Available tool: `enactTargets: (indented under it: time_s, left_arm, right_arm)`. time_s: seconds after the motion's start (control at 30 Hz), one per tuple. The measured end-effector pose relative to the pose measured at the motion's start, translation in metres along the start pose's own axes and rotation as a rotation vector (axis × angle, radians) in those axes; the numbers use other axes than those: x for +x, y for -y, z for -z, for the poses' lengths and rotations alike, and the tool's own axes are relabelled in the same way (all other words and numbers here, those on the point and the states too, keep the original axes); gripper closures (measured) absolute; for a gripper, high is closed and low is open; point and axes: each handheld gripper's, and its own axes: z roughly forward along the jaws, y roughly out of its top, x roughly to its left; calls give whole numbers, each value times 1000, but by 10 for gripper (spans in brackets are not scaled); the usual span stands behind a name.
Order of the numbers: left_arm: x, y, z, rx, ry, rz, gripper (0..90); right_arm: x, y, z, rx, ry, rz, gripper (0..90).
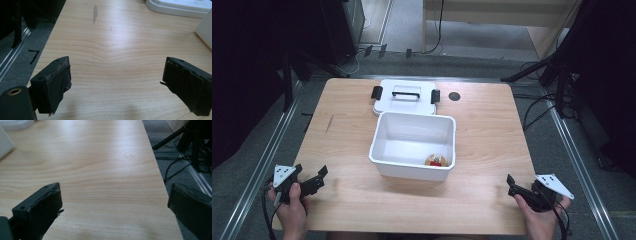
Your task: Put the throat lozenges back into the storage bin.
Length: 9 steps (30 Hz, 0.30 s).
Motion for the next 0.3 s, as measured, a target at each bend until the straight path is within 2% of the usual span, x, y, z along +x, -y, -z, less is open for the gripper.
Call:
enactTargets:
  time_s: [0.07,0.13,0.3]
  left_arm:
    - [0,0,0,3,-1,-4,86]
    - [0,0,0,0,-1,-2,86]
    - [1,0,0,3,3,12,86]
  right_arm:
    - [-2,1,0,-6,10,-32,0]
    - [-4,1,1,-24,10,-39,0]
    - [-5,1,3,-28,2,-57,0]
